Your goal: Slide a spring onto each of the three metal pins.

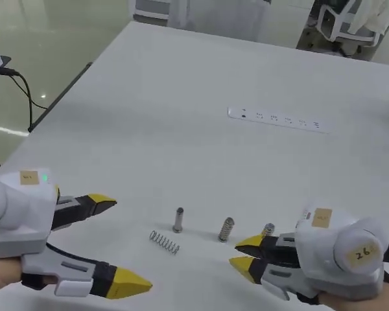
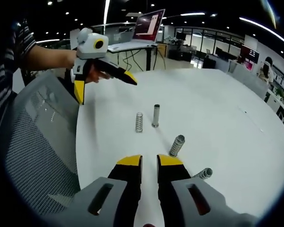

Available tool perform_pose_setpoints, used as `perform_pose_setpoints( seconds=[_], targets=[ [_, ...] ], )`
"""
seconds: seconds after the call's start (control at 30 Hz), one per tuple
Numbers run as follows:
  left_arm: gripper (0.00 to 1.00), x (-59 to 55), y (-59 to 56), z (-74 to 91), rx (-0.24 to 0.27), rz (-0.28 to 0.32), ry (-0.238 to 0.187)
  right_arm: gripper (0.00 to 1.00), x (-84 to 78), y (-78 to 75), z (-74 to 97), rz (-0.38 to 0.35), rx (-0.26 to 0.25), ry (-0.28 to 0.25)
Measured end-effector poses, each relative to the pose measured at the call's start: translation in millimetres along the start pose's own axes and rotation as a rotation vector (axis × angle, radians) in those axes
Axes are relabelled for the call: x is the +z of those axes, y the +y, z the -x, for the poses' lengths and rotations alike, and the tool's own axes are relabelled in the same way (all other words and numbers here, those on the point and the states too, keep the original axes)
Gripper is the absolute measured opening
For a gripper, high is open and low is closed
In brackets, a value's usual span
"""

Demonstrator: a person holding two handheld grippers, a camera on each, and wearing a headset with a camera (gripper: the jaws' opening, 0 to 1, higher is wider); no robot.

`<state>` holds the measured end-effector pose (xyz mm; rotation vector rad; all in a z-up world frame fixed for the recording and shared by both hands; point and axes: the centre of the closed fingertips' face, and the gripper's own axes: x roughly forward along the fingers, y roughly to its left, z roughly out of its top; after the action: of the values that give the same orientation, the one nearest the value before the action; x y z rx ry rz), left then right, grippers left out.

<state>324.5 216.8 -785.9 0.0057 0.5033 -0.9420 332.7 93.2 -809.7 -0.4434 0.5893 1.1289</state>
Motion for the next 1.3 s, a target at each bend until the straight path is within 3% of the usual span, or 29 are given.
perform_pose_setpoints(
  seconds=[0.43,0.73,0.97,1.3],
  targets=[
    [0.96,-2.6,-1.5,3.6,0.003,-0.003,0.009,0.10,35.4,30.5,-31.4,0.082,0.080,-0.035],
    [0.96,-3.5,-1.9,5.7,0.007,0.000,0.013,0.10,48.5,35.8,-55.3,0.142,0.101,-0.028],
    [0.96,-3.1,-3.7,4.4,0.001,-0.002,0.013,0.11,48.8,30.0,-72.6,0.151,0.092,-0.004],
    [0.96,-5.3,-2.9,6.7,0.006,-0.001,0.020,0.14,33.7,24.8,-96.0,0.148,0.076,0.061]
  ],
)
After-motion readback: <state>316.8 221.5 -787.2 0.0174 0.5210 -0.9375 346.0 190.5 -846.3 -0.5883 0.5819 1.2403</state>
